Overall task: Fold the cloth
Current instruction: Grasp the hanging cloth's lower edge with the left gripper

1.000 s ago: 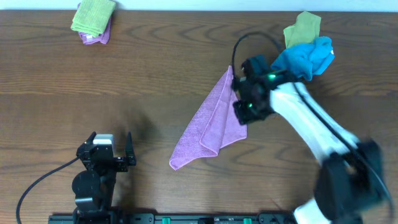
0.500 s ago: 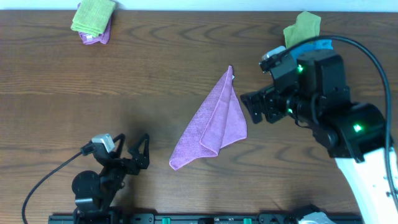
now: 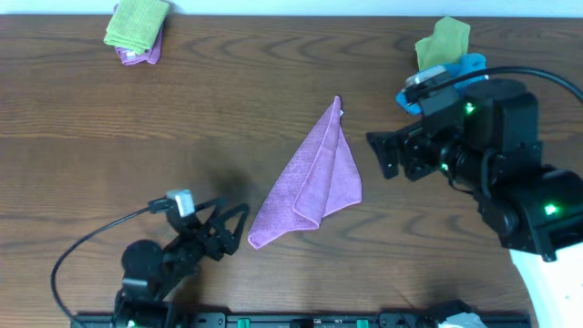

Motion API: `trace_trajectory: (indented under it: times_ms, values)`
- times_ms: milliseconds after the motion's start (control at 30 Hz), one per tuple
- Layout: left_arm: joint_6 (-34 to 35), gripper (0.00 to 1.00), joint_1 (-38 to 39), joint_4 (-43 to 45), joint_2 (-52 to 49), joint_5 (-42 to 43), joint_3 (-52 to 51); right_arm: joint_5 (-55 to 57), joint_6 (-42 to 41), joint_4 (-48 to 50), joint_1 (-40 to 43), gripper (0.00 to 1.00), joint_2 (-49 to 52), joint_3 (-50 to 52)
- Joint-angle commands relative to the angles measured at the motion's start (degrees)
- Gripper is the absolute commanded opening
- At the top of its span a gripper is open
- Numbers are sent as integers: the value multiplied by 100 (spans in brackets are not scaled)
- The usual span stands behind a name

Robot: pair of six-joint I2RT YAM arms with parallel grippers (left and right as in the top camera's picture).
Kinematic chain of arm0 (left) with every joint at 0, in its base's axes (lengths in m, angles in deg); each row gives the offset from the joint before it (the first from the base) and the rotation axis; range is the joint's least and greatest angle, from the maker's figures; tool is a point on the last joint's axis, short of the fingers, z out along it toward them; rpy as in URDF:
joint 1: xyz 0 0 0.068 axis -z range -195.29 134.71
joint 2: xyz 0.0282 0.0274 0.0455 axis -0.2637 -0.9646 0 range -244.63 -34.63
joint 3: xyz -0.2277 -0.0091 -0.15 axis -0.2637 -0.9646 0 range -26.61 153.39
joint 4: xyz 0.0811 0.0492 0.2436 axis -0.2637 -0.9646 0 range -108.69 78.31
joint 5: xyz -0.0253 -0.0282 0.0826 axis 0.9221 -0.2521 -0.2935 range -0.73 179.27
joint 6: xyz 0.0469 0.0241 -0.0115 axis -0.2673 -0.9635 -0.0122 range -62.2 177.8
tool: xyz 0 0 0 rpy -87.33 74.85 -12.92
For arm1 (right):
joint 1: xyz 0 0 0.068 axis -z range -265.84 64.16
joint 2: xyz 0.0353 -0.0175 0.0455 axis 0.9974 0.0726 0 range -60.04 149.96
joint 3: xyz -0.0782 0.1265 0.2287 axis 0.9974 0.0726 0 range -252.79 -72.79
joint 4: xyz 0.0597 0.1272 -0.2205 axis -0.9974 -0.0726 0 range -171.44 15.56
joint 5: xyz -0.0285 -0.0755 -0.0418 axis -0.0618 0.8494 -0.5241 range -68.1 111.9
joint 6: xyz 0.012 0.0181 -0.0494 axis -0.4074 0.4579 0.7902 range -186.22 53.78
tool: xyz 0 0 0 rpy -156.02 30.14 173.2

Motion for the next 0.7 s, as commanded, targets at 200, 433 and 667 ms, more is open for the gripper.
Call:
trace_trajectory:
  times_ms: [200,433,667]
  values:
    - [-1770,90,568,-164,-3333,-334,1596,28,55,-210,979,99,-70,-391]
    - [-2962,89,1187,-1237,-5589,-828,3495,28,52,-431,1545,98,-278,-407]
    - [-3445,87,2243,-2588,-7114,-2184,4837,31,55,-654,2144,94,-326,-407]
